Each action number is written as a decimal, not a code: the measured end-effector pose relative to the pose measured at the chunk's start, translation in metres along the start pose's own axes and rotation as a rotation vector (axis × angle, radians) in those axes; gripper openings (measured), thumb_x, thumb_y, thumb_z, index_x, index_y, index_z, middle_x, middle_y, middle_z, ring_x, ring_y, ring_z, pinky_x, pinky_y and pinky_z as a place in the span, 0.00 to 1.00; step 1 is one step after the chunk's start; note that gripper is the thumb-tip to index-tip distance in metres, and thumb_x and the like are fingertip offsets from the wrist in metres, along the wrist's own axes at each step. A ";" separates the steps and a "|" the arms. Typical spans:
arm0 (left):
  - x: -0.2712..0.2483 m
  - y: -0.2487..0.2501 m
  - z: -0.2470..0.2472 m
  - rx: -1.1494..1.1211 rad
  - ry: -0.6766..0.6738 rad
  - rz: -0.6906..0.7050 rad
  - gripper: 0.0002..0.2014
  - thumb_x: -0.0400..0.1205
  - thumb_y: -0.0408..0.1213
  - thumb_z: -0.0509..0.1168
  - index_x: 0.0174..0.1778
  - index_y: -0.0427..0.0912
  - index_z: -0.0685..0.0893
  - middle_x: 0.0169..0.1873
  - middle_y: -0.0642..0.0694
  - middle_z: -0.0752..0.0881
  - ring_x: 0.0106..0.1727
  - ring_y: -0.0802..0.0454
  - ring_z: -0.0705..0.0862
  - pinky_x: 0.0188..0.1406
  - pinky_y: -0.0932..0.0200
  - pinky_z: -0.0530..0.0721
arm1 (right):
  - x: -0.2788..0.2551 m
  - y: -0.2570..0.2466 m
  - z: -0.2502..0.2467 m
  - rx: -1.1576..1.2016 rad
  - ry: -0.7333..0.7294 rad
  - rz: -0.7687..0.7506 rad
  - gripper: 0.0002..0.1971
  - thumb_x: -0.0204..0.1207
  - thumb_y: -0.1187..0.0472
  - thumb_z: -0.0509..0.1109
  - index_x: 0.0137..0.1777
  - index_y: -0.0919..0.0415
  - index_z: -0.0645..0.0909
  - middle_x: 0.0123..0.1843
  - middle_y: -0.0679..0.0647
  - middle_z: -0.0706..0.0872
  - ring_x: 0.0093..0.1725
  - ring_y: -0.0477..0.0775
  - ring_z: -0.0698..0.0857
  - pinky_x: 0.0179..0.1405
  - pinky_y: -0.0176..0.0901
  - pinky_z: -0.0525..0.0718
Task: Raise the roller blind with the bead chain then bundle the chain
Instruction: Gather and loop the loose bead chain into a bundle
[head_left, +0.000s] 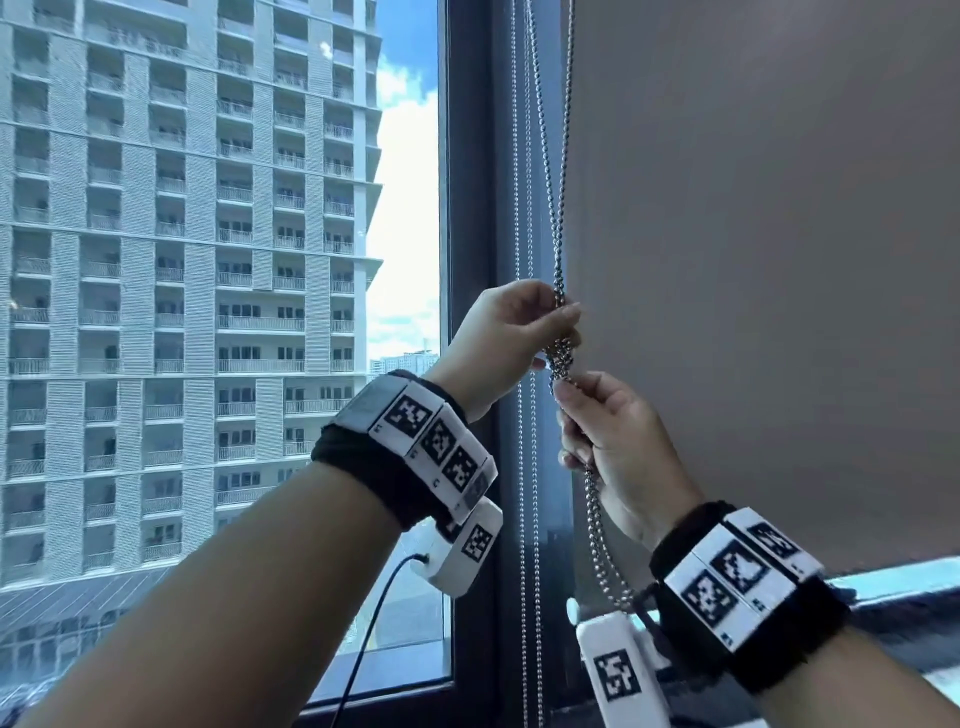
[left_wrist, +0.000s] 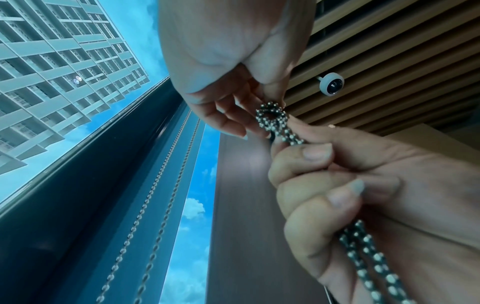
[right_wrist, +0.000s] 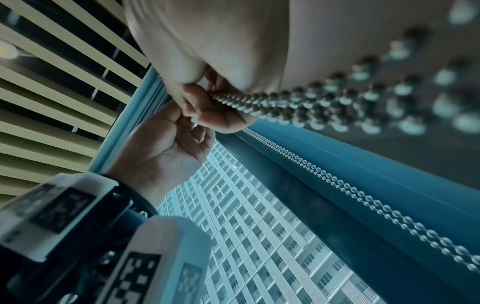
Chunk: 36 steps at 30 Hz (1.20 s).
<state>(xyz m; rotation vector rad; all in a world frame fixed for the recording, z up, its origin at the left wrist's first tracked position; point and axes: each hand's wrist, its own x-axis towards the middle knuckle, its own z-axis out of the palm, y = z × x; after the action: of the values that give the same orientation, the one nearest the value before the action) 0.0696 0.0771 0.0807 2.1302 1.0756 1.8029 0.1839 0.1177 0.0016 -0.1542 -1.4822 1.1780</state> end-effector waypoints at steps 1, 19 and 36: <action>0.001 0.000 0.000 -0.016 0.005 0.006 0.09 0.81 0.34 0.68 0.34 0.45 0.80 0.34 0.42 0.88 0.34 0.50 0.84 0.38 0.53 0.79 | 0.001 -0.002 0.000 -0.017 -0.019 0.010 0.07 0.80 0.63 0.67 0.39 0.56 0.77 0.26 0.49 0.74 0.19 0.43 0.66 0.26 0.37 0.70; -0.039 -0.030 -0.006 -0.007 -0.108 -0.199 0.11 0.80 0.38 0.69 0.52 0.32 0.83 0.39 0.42 0.88 0.41 0.51 0.86 0.47 0.52 0.82 | 0.014 -0.004 0.000 -0.229 0.050 -0.148 0.12 0.83 0.61 0.63 0.41 0.66 0.82 0.32 0.61 0.84 0.29 0.49 0.83 0.30 0.37 0.83; -0.029 -0.030 -0.005 0.065 -0.046 -0.124 0.08 0.80 0.40 0.69 0.44 0.38 0.87 0.37 0.43 0.88 0.39 0.54 0.83 0.45 0.56 0.82 | 0.019 0.007 -0.005 -0.359 0.109 -0.197 0.07 0.73 0.62 0.74 0.34 0.59 0.86 0.29 0.52 0.86 0.32 0.47 0.82 0.38 0.42 0.82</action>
<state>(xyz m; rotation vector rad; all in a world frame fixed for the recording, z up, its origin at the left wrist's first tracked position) 0.0523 0.0800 0.0425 2.0786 1.2419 1.6782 0.1785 0.1369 0.0087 -0.3039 -1.5628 0.7282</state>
